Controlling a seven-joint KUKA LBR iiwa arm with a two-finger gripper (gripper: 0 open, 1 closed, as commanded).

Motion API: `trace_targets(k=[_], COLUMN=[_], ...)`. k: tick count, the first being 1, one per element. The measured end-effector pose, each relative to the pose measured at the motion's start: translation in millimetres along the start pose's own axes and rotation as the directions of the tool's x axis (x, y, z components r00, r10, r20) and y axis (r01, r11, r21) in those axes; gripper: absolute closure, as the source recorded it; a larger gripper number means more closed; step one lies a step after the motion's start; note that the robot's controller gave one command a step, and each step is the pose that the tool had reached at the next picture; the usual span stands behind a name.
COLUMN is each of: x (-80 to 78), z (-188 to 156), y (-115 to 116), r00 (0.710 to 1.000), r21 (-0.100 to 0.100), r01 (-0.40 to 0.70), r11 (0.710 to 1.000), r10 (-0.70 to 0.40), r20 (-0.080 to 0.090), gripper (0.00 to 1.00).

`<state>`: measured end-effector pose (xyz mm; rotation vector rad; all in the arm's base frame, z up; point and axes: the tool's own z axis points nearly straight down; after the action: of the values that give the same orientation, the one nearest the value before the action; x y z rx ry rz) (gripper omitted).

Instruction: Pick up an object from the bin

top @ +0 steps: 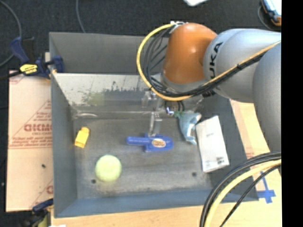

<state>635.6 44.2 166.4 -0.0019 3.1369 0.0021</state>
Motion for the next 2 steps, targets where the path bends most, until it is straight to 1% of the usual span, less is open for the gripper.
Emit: trace_targets(k=[1, 2], x=[0.0, 29.7], z=[0.0, 89.2], y=[0.0, -29.7], r00=[1.000, 0.990], r21=[0.000, 0.001], r01=[0.000, 0.143], r11=[1.000, 0.990], r10=[0.000, -0.143], r20=[0.000, 0.004], gripper=[0.00, 0.00])
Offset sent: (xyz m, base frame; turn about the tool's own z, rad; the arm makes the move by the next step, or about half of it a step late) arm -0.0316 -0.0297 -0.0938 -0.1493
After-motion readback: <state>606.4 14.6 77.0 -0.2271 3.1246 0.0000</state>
